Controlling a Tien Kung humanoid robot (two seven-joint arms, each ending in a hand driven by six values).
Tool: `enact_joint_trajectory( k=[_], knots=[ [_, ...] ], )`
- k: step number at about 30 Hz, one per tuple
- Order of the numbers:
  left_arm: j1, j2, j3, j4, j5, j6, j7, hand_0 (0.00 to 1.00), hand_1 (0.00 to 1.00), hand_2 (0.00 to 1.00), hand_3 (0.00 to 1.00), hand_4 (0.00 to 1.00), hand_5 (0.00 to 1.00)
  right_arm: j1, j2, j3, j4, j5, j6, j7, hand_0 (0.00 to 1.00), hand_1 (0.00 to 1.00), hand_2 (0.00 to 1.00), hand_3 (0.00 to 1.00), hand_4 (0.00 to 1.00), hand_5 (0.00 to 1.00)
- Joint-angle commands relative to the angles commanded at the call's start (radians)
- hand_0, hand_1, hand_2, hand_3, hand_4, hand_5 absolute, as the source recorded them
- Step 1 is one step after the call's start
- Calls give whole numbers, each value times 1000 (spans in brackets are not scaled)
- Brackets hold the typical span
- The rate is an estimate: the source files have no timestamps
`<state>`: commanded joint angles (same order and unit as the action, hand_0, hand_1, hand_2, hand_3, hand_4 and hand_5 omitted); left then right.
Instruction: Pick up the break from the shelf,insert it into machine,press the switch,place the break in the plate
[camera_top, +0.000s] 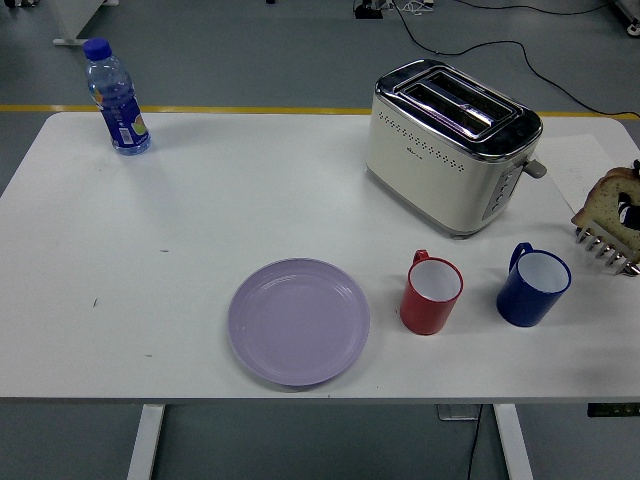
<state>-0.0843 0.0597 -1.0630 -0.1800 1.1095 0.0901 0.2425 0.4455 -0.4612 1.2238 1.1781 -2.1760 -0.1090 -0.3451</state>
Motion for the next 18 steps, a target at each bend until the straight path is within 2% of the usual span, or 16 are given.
enact_joint_trajectory(
  k=[11, 18],
  knots=[
    [1, 0, -4, 0, 6, 0, 1, 687, 693, 682, 568, 287, 829, 2, -38, 10, 79, -1, -58, 11, 208, 299, 396, 505, 437, 2],
    [-1, 1, -3, 0, 3, 0, 0, 687, 694, 682, 567, 286, 829, 12, -71, 16, 136, 7, -48, -3, 203, 282, 385, 499, 448, 2]
  ],
)
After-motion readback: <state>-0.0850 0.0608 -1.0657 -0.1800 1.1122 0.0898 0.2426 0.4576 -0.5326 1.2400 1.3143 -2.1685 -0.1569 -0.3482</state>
